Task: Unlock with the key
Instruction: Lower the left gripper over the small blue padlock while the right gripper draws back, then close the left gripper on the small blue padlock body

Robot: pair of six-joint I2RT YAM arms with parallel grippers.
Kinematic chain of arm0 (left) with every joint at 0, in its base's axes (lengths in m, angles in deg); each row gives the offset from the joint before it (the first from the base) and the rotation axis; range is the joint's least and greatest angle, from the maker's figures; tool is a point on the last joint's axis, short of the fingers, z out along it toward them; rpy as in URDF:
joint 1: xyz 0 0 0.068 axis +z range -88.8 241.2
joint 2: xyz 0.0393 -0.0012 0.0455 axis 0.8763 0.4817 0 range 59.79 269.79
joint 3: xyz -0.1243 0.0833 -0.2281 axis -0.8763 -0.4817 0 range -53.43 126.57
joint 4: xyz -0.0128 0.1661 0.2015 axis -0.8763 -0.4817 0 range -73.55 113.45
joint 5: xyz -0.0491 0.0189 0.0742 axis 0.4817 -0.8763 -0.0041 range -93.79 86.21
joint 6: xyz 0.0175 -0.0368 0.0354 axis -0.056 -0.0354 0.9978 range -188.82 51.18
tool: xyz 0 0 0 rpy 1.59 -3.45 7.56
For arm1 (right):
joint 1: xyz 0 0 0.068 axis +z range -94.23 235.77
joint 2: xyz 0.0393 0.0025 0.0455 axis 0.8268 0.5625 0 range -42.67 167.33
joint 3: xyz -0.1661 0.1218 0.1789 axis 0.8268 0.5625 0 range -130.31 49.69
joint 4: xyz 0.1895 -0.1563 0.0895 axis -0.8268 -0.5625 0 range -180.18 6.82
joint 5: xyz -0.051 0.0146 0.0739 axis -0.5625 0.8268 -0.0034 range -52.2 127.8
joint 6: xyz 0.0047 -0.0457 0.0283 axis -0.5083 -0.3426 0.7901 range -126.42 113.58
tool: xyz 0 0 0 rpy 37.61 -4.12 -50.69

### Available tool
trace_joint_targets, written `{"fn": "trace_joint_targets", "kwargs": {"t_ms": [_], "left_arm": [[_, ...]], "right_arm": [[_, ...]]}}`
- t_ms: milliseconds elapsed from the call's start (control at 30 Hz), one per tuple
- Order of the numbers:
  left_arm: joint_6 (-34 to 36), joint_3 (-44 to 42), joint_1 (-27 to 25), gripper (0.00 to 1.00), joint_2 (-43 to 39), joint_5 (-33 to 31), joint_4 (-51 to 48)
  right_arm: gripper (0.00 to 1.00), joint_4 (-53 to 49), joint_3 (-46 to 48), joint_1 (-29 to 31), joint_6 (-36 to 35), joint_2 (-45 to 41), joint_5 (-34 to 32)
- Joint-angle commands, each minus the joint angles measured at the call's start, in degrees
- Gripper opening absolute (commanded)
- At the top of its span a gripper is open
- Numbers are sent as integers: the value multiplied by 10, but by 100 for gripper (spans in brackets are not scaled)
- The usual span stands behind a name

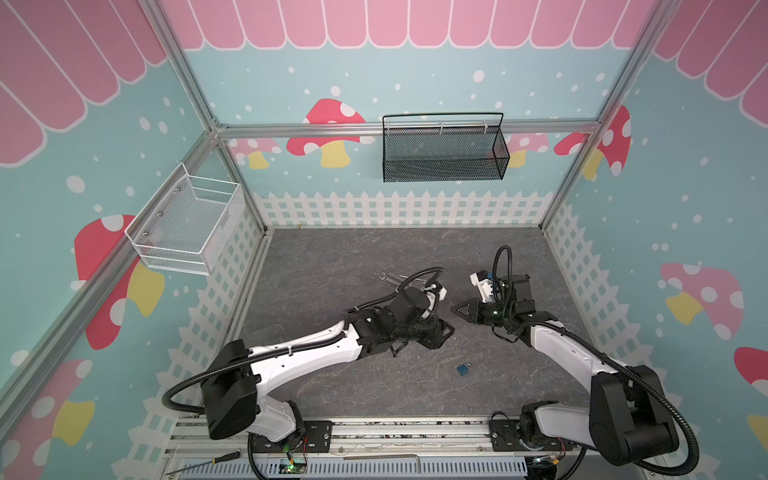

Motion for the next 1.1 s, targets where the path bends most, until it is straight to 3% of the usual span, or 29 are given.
{"fn": "trace_joint_targets", "kwargs": {"t_ms": [0, 100, 367, 800, 1067], "left_arm": [[74, 49, -28, 55, 59, 12, -77], [98, 90, -42, 56, 115, 23, -104], [163, 174, -80, 58, 220, -19, -174], [198, 247, -97, 57, 316, -56, -214], [210, 262, -98, 47, 343, -58, -214]], "right_arm": [[0, -5, 7, -6, -22, -13, -38], [0, -8, 14, -22, -19, -15, -71], [0, 26, 34, -55, -1, -7, -54], [0, 29, 48, -93, 8, -21, -55], [0, 29, 57, -118, 17, -28, -54]]}}
